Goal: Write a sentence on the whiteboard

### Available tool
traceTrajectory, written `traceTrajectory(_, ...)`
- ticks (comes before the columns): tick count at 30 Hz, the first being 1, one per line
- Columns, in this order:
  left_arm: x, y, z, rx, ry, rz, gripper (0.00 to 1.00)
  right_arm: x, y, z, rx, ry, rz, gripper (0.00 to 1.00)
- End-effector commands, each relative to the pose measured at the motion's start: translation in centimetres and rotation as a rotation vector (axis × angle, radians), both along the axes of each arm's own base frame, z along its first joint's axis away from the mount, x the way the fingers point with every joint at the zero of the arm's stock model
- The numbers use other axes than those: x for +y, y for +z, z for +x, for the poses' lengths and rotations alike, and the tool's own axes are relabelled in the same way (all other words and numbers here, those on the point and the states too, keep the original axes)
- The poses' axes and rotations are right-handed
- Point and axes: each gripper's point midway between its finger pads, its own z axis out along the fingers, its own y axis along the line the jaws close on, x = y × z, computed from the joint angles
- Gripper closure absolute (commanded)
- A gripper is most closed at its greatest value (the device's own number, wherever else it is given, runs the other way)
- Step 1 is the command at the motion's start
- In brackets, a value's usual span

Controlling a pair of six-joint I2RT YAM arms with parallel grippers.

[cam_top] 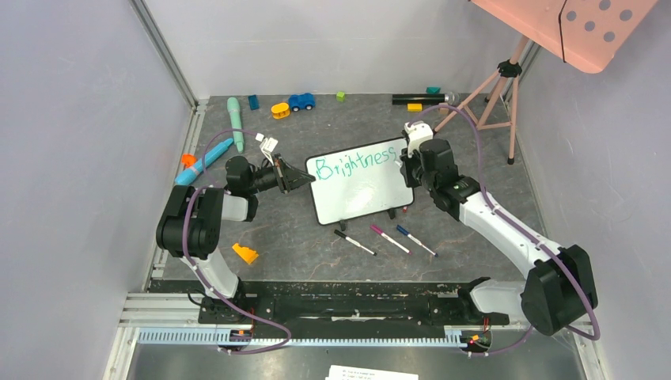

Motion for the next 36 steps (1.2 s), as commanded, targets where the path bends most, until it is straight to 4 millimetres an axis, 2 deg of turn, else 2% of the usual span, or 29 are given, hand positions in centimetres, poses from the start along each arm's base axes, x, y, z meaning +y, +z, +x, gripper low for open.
traceTrajectory(1,-0.3,1.0,-0.1,-0.129,-0.03,0.031,0.98,0.8,0.9,-0.2,-0.021,0.052,0.028,1.0)
traceTrajectory(4,-0.3,0.9,-0.1,-0.128,-0.029,0.031,0.98,1.2,1.5,-0.3,-0.035,0.07,0.053,1.0)
traceTrajectory(7,-0.3,0.9,-0.1,-0.128,-0.029,0.031,0.98,1.7,3.1,-0.6,-0.072,0.09,0.098,1.0)
traceTrajectory(11,-0.3,1.0,-0.1,-0.13,-0.028,0.031,0.98,1.4,5.1,-1.2,-0.12,0.091,0.12,1.0)
traceTrajectory(14,-0.2,0.9,0.0,-0.128,-0.023,0.032,0.98,1.2,5.7,-1.8,-0.142,0.09,0.134,1.0)
traceTrajectory(19,-0.2,0.8,0.5,-0.127,-0.012,0.043,0.98,1.3,5.7,-2.9,-0.145,0.105,0.174,1.0)
traceTrajectory(25,0.2,0.3,1.4,-0.125,0.032,0.074,0.98,-0.8,5.7,-3.4,-0.15,-0.019,0.184,1.0)
traceTrajectory(28,0.2,0.2,1.7,-0.13,0.037,0.078,0.98,-1.0,5.7,-4.0,-0.154,-0.025,0.202,1.0)
traceTrajectory(33,0.0,0.3,1.9,-0.144,0.021,0.067,0.98,-0.1,5.3,-4.9,-0.131,0.014,0.25,1.0)
traceTrajectory(36,-0.1,0.6,1.4,-0.155,0.008,0.048,0.98,1.2,5.3,-5.6,-0.119,0.102,0.273,1.0)
